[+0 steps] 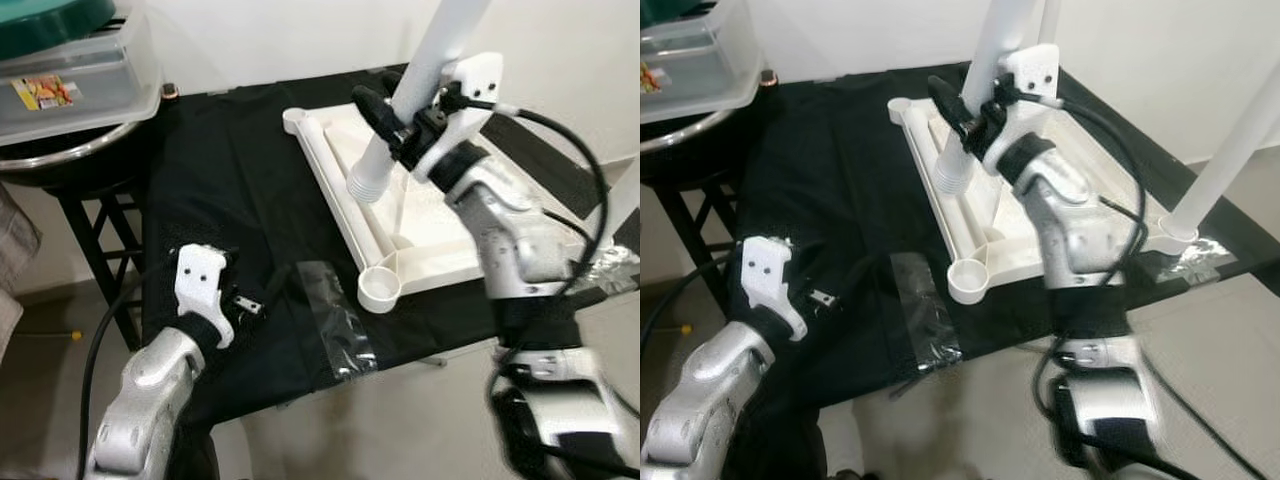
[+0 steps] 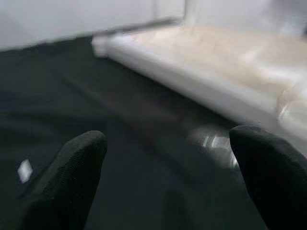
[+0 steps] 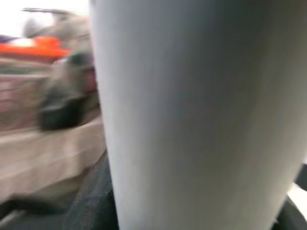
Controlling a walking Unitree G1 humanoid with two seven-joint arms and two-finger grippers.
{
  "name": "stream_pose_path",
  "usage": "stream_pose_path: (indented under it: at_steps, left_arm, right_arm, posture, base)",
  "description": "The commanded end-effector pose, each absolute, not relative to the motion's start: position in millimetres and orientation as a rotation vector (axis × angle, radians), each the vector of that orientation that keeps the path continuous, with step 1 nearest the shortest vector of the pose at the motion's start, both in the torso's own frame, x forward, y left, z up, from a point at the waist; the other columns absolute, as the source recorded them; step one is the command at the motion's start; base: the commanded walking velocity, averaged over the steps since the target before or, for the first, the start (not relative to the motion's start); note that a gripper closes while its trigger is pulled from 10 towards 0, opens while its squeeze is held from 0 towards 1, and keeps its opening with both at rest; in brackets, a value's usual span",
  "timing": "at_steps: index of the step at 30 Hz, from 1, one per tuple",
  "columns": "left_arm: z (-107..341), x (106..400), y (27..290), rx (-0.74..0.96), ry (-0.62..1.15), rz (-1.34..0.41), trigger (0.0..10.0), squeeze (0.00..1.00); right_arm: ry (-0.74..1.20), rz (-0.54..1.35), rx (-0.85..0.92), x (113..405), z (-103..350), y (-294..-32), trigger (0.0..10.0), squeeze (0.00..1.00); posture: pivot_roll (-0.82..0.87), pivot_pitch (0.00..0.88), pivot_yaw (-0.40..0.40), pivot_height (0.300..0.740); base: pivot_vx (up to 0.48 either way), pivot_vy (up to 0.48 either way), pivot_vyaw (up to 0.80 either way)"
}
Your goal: Building children table
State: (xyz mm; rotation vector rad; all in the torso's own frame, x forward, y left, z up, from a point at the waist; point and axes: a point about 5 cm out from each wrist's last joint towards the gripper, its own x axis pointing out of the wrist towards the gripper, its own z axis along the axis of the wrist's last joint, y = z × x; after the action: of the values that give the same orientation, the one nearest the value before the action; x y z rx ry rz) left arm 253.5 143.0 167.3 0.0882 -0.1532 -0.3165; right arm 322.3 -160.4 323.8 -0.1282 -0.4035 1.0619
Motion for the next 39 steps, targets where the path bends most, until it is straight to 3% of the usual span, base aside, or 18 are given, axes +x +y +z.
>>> stream_pose_path:
  at_steps: [1,6,11,22,35,39]
  left_arm:
    - [163.2,246.6,138.7,0.168,-0.171,-0.301,10.0,0.0]
    - [158.5,240.1,134.4,0.181,-0.17,-0.28,10.0,0.0]
    - [157.8,234.2,129.2,0.194,-0.173,-0.292,10.0,0.0]
    - [159.6,222.7,131.8,0.194,-0.185,-0.281,10.0,0.0]
    - [164.6,220.7,135.7,0.174,-0.187,-0.232,10.0,0.0]
    - [165.9,220.6,137.1,0.179,-0.192,-0.214,10.0,0.0]
  right_arm:
    - [-0.286,1.443,-0.239,295.2,321.1,-170.4,10.0,0.0]
    - [-0.274,1.47,-0.259,301.2,332.9,-179.6,10.0,0.0]
    - [-0.347,1.509,-0.226,309.4,348.6,-171.1,10.0,0.0]
    - [-0.224,1.661,-0.16,315.8,327.8,-173.4,10.0,0.0]
    - [-0.214,1.678,-0.312,319.0,339.9,-166.6,10.0,0.0]
    - [-0.22,1.723,-0.436,313.1,335.6,-151.7,10.0,0.0]
  posture:
    - [0.04,0.269,-0.013,0.74]
    - [0.04,0.296,-0.01,0.74]
    - [0.05,0.325,-0.005,0.74]
    - [0.08,0.373,0.026,0.74]
    - [0.07,0.389,0.017,0.74]
    - [0.08,0.388,0.011,0.74]
  base:
    - [0.0,0.0,0.0]
    - [0.0,0.0,0.0]
    - [0.0,0.0,0.0]
    - [0.0,0.0,0.0]
    - [0.0,0.0,0.0]
    - [0.0,0.0,0.0]
